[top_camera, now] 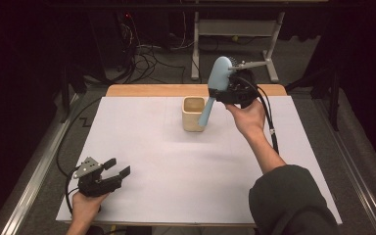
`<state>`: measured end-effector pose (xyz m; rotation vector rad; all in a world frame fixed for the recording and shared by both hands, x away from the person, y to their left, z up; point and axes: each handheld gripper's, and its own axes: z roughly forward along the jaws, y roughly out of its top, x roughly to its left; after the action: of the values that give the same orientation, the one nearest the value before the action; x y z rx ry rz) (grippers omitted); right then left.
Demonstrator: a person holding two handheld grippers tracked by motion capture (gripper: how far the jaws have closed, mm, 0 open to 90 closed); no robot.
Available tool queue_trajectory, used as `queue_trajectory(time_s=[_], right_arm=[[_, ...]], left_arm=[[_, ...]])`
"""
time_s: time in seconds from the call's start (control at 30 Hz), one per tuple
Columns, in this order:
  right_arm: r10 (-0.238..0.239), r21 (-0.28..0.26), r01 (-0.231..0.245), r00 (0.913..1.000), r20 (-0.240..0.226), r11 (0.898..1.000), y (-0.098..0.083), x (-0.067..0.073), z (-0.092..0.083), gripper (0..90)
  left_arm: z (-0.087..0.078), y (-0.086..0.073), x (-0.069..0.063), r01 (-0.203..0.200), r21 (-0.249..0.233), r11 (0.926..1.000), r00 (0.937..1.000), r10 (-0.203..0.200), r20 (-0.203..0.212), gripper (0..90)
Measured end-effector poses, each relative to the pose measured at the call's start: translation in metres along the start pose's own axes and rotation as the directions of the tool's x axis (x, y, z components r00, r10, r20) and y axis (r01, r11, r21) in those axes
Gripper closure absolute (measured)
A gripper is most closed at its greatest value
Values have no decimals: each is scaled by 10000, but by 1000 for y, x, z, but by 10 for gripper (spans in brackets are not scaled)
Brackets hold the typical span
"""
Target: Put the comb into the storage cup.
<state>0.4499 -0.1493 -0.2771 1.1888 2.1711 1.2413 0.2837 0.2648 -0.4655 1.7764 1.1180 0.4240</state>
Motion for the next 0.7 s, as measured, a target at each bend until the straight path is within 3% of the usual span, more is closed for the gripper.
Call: queue_trajectory(time_s=[0.7], right_arm=[[573, -303, -557, 9968, 559, 9980, 25, -8, 12, 535]], left_arm=[[-1, 0, 0, 6, -48, 10000, 10000, -6, 91, 316]])
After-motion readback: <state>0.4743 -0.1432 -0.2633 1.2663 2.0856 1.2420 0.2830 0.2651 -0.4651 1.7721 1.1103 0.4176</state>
